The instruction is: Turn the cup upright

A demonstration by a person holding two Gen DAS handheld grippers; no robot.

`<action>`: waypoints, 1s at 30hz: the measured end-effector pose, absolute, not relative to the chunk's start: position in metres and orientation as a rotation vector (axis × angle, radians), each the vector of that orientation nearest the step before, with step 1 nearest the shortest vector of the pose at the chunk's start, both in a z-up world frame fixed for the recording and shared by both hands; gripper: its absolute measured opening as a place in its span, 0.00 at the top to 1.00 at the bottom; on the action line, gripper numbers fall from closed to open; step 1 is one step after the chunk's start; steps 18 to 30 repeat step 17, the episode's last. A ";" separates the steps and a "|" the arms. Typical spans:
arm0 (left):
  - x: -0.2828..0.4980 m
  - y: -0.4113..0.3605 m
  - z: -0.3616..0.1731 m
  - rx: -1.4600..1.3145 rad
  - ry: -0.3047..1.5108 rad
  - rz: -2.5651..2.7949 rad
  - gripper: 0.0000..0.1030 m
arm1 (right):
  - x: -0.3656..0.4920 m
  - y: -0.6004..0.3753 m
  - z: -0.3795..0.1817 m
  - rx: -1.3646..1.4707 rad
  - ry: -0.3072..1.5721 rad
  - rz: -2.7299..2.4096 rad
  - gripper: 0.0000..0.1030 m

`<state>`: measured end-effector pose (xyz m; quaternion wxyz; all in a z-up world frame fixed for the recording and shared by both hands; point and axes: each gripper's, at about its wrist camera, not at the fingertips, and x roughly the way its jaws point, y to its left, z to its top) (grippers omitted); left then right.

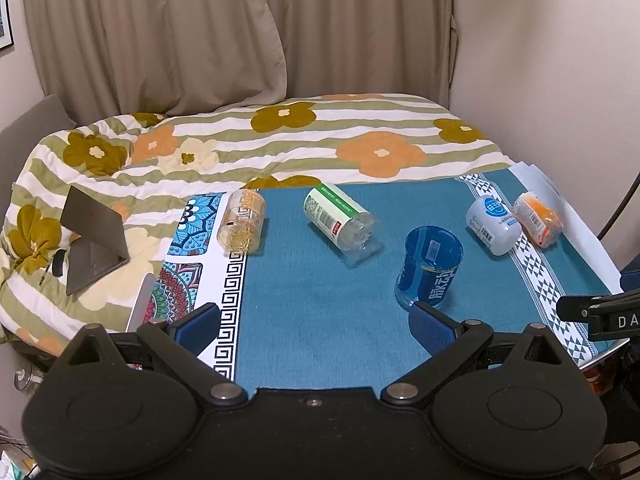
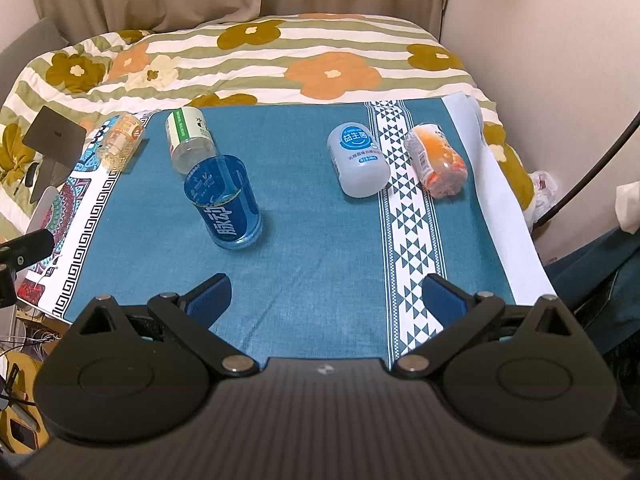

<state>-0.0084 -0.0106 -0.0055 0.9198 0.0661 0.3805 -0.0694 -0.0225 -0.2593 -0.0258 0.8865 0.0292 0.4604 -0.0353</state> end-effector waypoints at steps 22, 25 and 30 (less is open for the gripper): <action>-0.005 -0.007 -0.005 0.104 0.757 -0.129 0.01 | -0.021 -0.259 -0.025 0.064 0.957 -0.077 0.00; -0.005 -0.007 -0.005 0.104 0.757 -0.129 0.01 | -0.021 -0.259 -0.025 0.064 0.957 -0.077 0.00; -0.005 -0.007 -0.005 0.104 0.757 -0.129 0.01 | -0.021 -0.259 -0.025 0.064 0.957 -0.077 0.00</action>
